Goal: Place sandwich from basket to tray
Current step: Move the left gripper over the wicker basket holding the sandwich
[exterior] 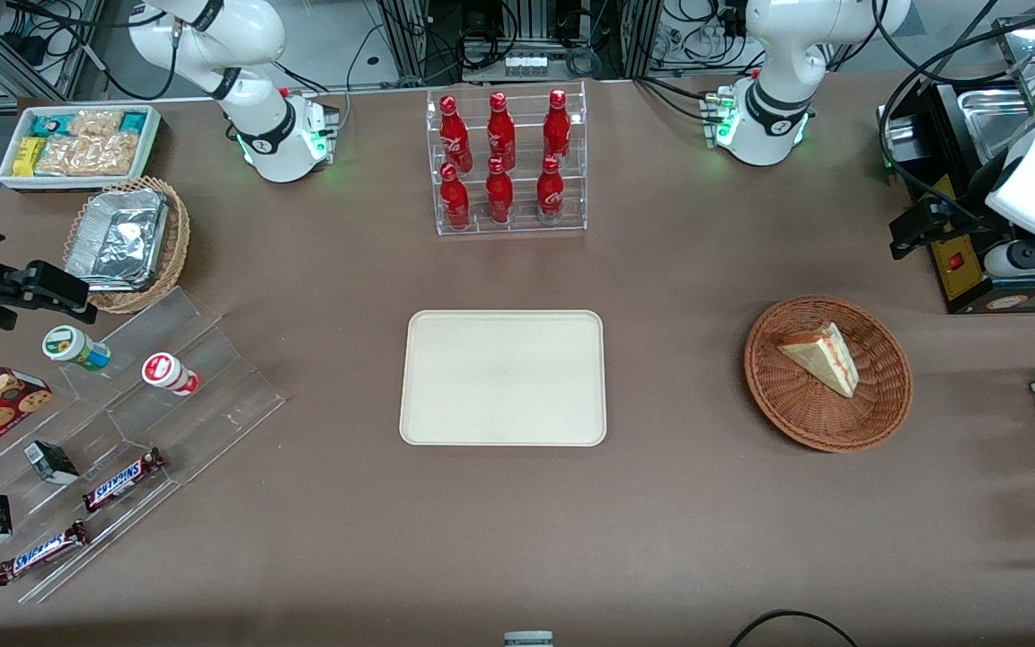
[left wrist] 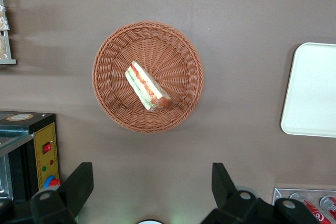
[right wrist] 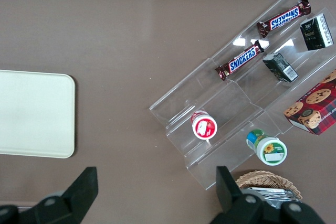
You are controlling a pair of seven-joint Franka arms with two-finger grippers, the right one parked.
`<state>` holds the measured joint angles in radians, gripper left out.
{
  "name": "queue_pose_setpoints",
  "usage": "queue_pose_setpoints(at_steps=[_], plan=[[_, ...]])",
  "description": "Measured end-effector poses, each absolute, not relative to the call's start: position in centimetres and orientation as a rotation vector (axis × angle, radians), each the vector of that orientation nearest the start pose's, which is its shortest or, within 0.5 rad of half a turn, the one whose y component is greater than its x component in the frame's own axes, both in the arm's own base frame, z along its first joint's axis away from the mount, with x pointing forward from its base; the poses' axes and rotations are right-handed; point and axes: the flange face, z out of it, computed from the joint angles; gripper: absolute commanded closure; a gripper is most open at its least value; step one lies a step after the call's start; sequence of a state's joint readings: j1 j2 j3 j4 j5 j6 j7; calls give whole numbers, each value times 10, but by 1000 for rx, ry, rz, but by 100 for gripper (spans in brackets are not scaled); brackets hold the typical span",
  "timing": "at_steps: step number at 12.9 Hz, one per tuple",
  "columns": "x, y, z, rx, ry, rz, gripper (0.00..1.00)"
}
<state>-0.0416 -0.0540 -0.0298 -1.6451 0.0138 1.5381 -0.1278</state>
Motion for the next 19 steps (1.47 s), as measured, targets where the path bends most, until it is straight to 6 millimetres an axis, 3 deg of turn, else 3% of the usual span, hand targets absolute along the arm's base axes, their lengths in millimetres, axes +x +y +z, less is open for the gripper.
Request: queue_pose_setpoints(at_steps=[12,14,17,19], plan=[[541,-29,602,-3115,-111,114,0],[547,-16,586,-3110,-149,160,0],[558,27,550,-3098,-275,248,0],[563,41,526,-3082,-368,293,0]])
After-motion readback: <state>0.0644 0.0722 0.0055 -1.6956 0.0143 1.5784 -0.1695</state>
